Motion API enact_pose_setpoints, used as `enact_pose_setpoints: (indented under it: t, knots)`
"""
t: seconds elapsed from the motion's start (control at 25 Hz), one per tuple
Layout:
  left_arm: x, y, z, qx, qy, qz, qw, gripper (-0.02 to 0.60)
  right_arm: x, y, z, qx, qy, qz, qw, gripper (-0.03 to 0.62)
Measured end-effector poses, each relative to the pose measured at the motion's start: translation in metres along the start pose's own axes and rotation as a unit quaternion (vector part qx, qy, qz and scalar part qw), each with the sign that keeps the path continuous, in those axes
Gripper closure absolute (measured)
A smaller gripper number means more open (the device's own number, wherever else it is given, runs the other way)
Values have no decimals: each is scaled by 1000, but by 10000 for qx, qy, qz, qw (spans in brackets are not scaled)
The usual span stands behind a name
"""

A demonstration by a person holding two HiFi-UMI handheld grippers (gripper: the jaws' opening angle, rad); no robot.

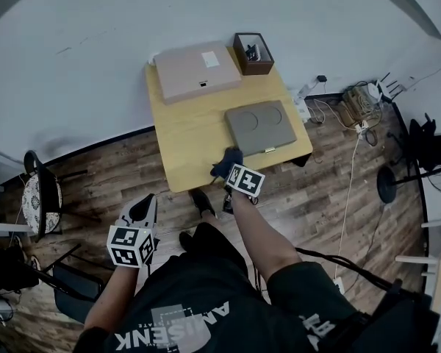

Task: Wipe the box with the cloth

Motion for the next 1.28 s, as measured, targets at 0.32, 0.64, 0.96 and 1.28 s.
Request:
enact_pose_setpoints:
  t: [0.32, 0.64, 0.96, 1.28]
  knots:
    - [-4, -10, 4, -294, 31, 195, 9994, 580, -15, 36, 3, 325, 850, -246, 9955, 510]
    - [21, -15, 19, -607, -237, 390, 9971, 580, -8, 98, -7, 848, 1488, -262, 9849, 510]
    - [72, 6, 17, -429, 92, 863, 9953, 580, 42, 175, -20, 1702, 2254, 319, 9587, 510]
    - [114, 34, 38, 603, -296, 1223, 9902, 580, 105, 249, 0, 1938, 3017, 1195, 9258, 510]
Point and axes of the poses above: the fingertips, and each gripper's own axes: y backward along the fingers, z to its right, x out of its top, the point moved 7 cm from there along y, backward along the fingers, and after that the axes turned 10 degrees about -z, right-handed, at the moved point
